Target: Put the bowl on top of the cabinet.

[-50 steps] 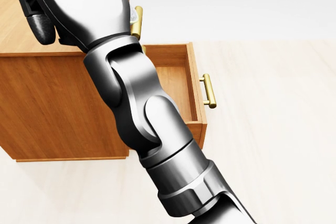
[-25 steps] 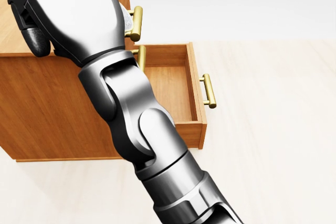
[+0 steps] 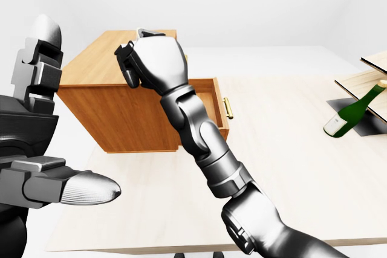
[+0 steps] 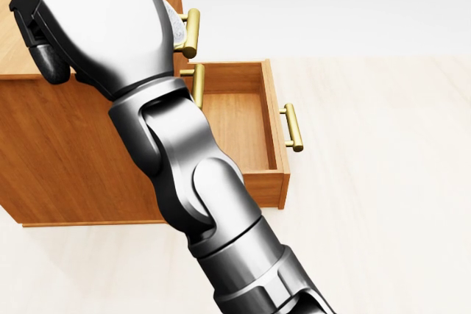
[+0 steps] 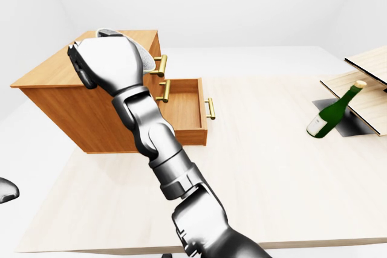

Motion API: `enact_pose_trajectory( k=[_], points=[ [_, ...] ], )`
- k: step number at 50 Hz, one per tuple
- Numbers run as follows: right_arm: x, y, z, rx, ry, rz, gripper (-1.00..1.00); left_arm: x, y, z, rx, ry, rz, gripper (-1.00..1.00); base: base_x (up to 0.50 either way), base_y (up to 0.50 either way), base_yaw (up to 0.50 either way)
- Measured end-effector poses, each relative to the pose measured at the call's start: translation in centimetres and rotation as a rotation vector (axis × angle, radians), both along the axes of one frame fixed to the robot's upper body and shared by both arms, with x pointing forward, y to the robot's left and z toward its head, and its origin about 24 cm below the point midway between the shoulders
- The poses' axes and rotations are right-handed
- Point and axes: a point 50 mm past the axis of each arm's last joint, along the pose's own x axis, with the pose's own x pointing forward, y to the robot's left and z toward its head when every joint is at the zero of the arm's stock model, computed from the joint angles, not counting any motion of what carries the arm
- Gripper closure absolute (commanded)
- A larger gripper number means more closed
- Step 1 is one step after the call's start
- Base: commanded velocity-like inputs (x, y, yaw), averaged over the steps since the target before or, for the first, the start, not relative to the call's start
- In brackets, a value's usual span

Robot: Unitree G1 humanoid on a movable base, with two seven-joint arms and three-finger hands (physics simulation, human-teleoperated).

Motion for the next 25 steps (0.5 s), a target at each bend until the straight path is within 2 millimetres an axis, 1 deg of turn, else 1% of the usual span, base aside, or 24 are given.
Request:
enact_pose_trajectory(
  k=[1,2,12,25],
  points=[
    [-0.01,0.01,-0.01,0.0,-0.001,0.0,0.63,0.0,0.0,0.0,0.0,0.0,0.0,-1.0,0.0,0.0,0.0],
    [-0.06,0.03,0.02,0.004,0.0,0.006,-1.0,0.0,0.0,0.0,0.0,0.0,0.0,-1.0,0.0,0.0,0.0],
    [-0.32,0.57,-0.36,-0.067,-0.021,-0.054,-1.0,-0.01,-0.02,0.06,-0.001,-0.001,-0.003,-1.0,0.0,0.0,0.0],
    [-0.29,0.36,-0.23,-0.1,-0.045,-0.093,-1.0,0.02,-0.09,0.05,0.0,-0.001,-0.007,-1.0,0.0,0.0,0.0]
  ],
)
